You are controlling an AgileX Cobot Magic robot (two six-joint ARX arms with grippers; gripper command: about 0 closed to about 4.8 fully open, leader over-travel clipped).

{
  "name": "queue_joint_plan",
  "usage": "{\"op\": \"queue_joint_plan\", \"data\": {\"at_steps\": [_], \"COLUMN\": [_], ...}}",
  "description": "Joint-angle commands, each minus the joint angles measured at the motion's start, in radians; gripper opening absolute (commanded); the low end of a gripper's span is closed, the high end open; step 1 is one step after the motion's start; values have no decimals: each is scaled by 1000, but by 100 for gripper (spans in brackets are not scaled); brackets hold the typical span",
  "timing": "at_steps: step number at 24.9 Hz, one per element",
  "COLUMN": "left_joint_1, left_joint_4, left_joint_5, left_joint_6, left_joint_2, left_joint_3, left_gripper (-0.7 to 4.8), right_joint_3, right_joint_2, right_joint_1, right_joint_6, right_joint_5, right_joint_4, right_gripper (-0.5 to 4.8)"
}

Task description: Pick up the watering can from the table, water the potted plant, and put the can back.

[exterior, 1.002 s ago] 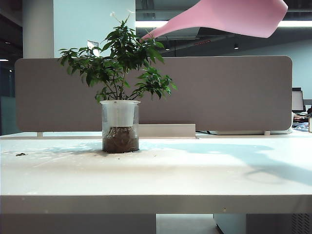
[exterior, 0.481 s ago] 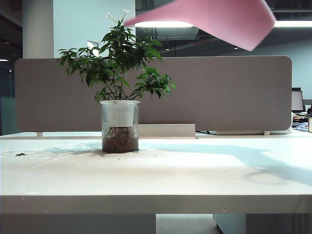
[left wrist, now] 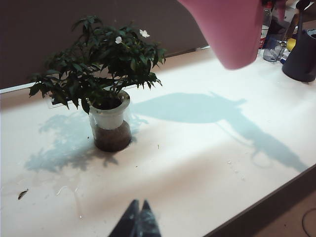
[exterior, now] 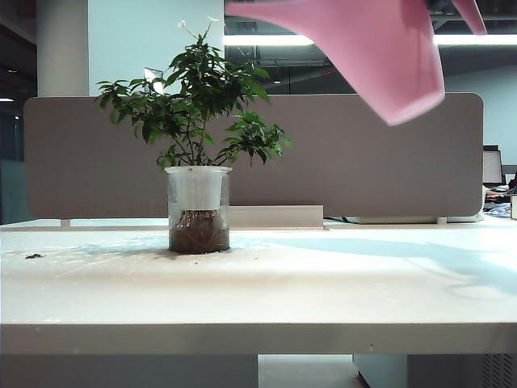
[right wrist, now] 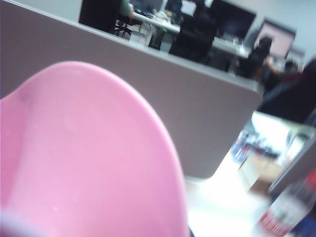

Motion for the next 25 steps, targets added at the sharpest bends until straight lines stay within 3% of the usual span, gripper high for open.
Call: {"op": "queue_joint_plan", "data": {"at_steps": [1, 7, 9, 16, 25], "left_joint_1": [2, 2, 2, 2, 2], "left_joint_4": [13, 12, 13, 13, 13], "left_joint_5": [3, 4, 3, 3, 3], "left_joint_6": [0, 0, 0, 0, 0], "left_joint_2": [-1, -1, -1, -1, -1], "left_joint_3": [3, 3, 3, 3, 3], "left_gripper": [-5, -5, -5, -5, -5], "right_joint_3": [-181, -465, -568, -609, -609], "right_joint_2": [-28, 15, 93, 249, 335], "right_joint_1": [-37, -56, -57, -57, -57], "right_joint_6": [178, 188, 248, 291, 291], "right_joint_5": [-82, -174, -179, -186, -201], "right_joint_4": [303, 750, 929, 1085, 1133], "right_gripper": [-6, -6, -6, -6, -5]}}
